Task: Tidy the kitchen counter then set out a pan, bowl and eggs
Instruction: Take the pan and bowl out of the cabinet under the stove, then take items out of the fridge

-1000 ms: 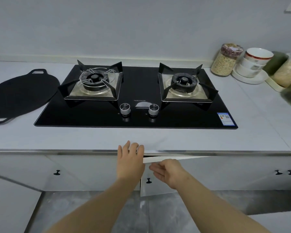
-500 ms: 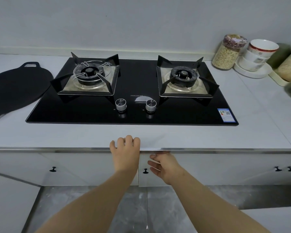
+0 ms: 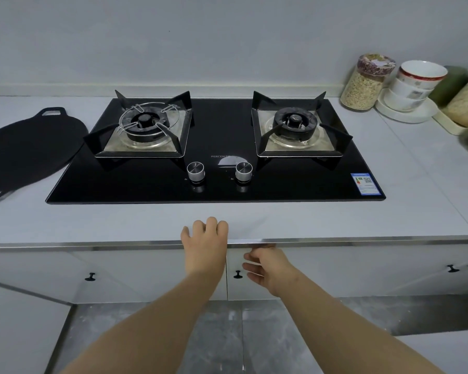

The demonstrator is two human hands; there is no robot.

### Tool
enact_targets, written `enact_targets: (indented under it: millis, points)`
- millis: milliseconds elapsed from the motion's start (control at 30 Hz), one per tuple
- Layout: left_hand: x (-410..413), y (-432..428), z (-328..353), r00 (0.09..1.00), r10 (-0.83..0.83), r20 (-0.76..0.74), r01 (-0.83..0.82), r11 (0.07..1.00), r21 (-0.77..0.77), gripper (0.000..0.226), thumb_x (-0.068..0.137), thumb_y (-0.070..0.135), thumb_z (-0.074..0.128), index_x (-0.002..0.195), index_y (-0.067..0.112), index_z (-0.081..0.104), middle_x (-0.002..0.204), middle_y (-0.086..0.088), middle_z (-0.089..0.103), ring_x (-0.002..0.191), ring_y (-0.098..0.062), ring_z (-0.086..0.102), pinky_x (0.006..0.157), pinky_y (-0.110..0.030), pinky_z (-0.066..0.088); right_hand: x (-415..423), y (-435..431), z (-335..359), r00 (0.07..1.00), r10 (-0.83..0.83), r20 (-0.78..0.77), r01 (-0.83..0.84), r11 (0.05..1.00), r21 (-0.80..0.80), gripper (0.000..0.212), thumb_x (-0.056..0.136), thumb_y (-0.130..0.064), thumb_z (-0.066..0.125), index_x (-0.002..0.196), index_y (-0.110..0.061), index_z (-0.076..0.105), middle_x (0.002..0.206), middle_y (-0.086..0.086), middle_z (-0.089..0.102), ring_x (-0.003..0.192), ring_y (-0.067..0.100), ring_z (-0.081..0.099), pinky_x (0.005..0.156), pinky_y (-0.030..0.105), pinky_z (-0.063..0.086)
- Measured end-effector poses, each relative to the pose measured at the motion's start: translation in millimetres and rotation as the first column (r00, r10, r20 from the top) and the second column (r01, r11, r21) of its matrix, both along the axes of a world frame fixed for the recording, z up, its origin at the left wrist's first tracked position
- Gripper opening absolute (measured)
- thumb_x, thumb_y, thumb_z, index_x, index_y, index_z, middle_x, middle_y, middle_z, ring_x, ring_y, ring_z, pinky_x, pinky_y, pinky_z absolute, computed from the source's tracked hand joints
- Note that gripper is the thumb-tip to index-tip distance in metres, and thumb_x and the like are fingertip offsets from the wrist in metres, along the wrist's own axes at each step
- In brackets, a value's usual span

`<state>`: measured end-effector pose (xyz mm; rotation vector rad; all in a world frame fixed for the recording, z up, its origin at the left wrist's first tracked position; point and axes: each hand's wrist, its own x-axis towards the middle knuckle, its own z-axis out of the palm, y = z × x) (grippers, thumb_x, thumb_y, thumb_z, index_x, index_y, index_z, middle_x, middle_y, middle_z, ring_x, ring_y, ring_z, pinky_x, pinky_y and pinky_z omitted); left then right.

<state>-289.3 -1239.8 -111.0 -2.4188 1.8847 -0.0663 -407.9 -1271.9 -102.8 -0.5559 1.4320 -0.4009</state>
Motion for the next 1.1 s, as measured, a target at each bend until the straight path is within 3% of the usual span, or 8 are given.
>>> enact_targets:
  millis: [67, 167, 333, 400, 500, 733, 1000, 1100]
  points:
    - [0.9, 2.2, 4.0, 1.0, -0.01, 0.0, 0.01, 1.0, 0.024, 0.045, 0.082, -0.002, 0.047, 0.122, 0.013, 0.036, 0.121, -0.005, 0.04, 0.111, -0.027, 0.039, 0.108, -0.044, 0.028, -0.8, 1.8, 5.2, 0.998, 0.055, -0.014, -0.055, 0.998, 0.0, 0.006, 0.094, -0.01, 0.046, 0.096, -0.011, 0.052, 0.085, 0.004, 0.06, 0.069, 0.016, 0.058, 0.059, 0.026, 0.047]
    - [4.2, 4.4, 8.0, 0.999, -0.019, -0.043, 0.023, 0.997, 0.077, 0.043, 0.084, 0.007, 0.05, 0.124, 0.015, 0.036, 0.123, -0.003, 0.038, 0.112, -0.026, 0.038, 0.108, -0.041, 0.028, -4.8, 2.5, 14.9, 0.986, 0.159, -0.048, -0.16, 0.987, -0.019, 0.009, 0.092, -0.016, 0.049, 0.088, -0.014, 0.056, 0.08, 0.001, 0.06, 0.067, 0.014, 0.057, 0.061, 0.024, 0.047]
    - [9.8, -1.9, 29.5, 0.934, -0.04, -0.355, 0.092, 0.987, 0.13, 0.046, 0.088, 0.036, 0.053, 0.131, 0.026, 0.04, 0.131, 0.005, 0.041, 0.121, -0.02, 0.038, 0.102, -0.033, 0.032, -14.1, -2.8, 38.7, 0.98, 0.188, -0.072, -0.197, 0.968, -0.154, 0.012, 0.092, -0.022, 0.051, 0.091, -0.016, 0.06, 0.082, -0.001, 0.063, 0.071, 0.014, 0.059, 0.065, 0.025, 0.046]
    - [11.1, -5.8, 39.2, 0.843, -0.021, -0.537, 0.091, 0.99, 0.105, 0.033, 0.089, 0.033, 0.055, 0.12, 0.024, 0.051, 0.123, 0.004, 0.05, 0.111, -0.017, 0.047, 0.094, -0.029, 0.039, -17.2, -5.5, 50.1, 0.988, 0.143, -0.057, -0.151, 0.969, -0.193, 0.009, 0.091, -0.02, 0.05, 0.093, -0.015, 0.057, 0.078, -0.001, 0.061, 0.068, 0.014, 0.057, 0.063, 0.025, 0.045]
    - [9.6, -14.2, 64.7, 0.607, 0.042, -0.794, 0.049, 0.995, 0.089, 0.004, 0.089, 0.022, 0.057, 0.089, 0.023, 0.06, 0.088, 0.005, 0.061, 0.081, -0.011, 0.056, 0.076, -0.023, 0.044, -25.4, -10.7, 73.7, 0.997, 0.072, 0.005, -0.069, 0.969, -0.238, 0.011, 0.092, -0.02, 0.05, 0.098, -0.014, 0.057, 0.077, 0.001, 0.059, 0.066, 0.015, 0.056, 0.063, 0.025, 0.046]
    - [-11.7, -43.4, 128.6, 0.448, -0.036, -0.893, 0.065, 0.998, -0.008, 0.011, 0.091, 0.019, 0.056, 0.081, 0.025, 0.059, 0.081, 0.004, 0.061, 0.084, -0.014, 0.061, 0.066, -0.018, 0.045, -55.7, -22.2, 117.9, 0.997, -0.08, 0.0, 0.074, 0.923, -0.378, 0.02, 0.093, -0.02, 0.051, 0.11, -0.013, 0.058, 0.084, 0.001, 0.063, 0.075, 0.014, 0.06, 0.065, 0.026, 0.047]
    - [-101.5, -77.5, 171.2, 0.314, -0.147, -0.938, 0.099, 0.988, -0.121, 0.011, 0.094, 0.019, 0.051, 0.087, 0.026, 0.056, 0.086, 0.009, 0.057, 0.095, -0.017, 0.06, 0.088, -0.033, 0.048, -133.1, -30.8, 158.7, 0.938, -0.335, -0.093, 0.204, 0.747, -0.633, 0.014, 0.095, -0.017, 0.048, 0.085, -0.018, 0.058, 0.087, 0.005, 0.061, 0.075, 0.016, 0.058, 0.063, 0.024, 0.049]
    - [-153.3, -89.2, 189.4, 0.257, -0.2, -0.946, 0.181, 0.971, -0.156, 0.008, 0.095, 0.018, 0.051, 0.093, 0.021, 0.058, 0.086, 0.01, 0.056, 0.089, -0.014, 0.06, 0.081, -0.028, 0.048, -179.3, -35.2, 170.8, 0.897, -0.43, -0.103, 0.252, 0.689, -0.68, 0.016, 0.095, -0.016, 0.046, 0.083, -0.018, 0.056, 0.09, 0.007, 0.061, 0.078, 0.018, 0.058, 0.071, 0.03, 0.051]
